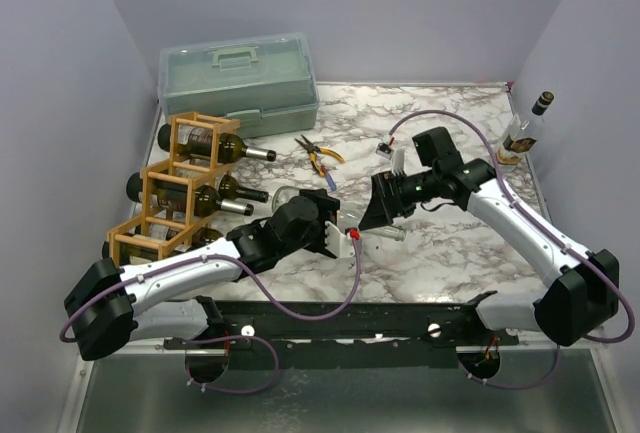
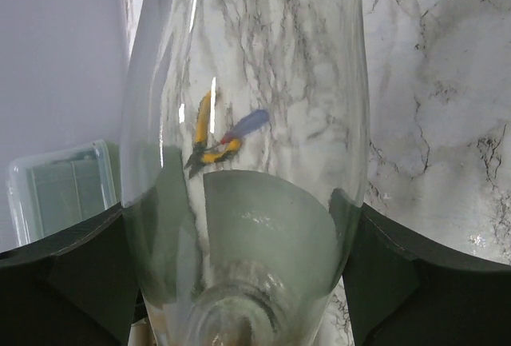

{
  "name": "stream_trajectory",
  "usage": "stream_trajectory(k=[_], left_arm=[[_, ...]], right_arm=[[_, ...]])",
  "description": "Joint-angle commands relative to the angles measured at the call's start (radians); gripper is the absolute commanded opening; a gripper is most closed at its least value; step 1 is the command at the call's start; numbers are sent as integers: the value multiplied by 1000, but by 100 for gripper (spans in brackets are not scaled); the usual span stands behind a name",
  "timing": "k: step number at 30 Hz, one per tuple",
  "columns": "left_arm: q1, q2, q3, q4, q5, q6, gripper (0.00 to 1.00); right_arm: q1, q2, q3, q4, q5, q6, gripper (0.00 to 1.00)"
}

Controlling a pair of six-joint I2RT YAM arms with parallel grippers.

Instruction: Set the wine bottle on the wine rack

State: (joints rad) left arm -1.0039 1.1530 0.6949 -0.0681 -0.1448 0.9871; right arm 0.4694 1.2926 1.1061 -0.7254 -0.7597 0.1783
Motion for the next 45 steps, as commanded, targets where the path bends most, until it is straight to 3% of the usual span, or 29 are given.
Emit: stream_trajectory(k=[1, 9, 13, 17, 20, 21, 22, 26, 32, 39, 45], left_arm=[[-5, -62, 16, 152, 22, 51, 0], [-8, -64, 7, 152, 45, 56, 0], [-7, -64, 2, 157, 45, 64, 1], [-7, -75, -20, 213, 39, 45, 32], [-7, -83, -28, 223, 61, 24, 65], [-7, -88, -29, 222, 78, 10, 95], [-7, -95, -32, 220, 104, -6, 99], [-7, -137, -14, 155, 254, -87, 99], [5, -183, 46, 165, 263, -246, 99], [81, -215, 140, 278, -35, -414, 99], [228, -292, 186, 298, -88, -615, 99]], right_arm=[[38, 51, -44, 5, -69, -14, 81], [107, 128, -47, 39, -102, -19, 64], [107, 126, -55, 80, -160, -12, 40], [107, 103, -82, 141, -166, 24, 1], [107, 59, -115, 219, -59, 93, 1], [107, 43, -122, 233, -17, 109, 1], [107, 31, -126, 245, 10, 125, 0], [107, 8, -134, 275, 42, 133, 0], [107, 12, -117, 239, 108, 107, 0], [107, -69, -69, 270, 184, 87, 1], [117, -70, 14, 333, 193, 92, 1]])
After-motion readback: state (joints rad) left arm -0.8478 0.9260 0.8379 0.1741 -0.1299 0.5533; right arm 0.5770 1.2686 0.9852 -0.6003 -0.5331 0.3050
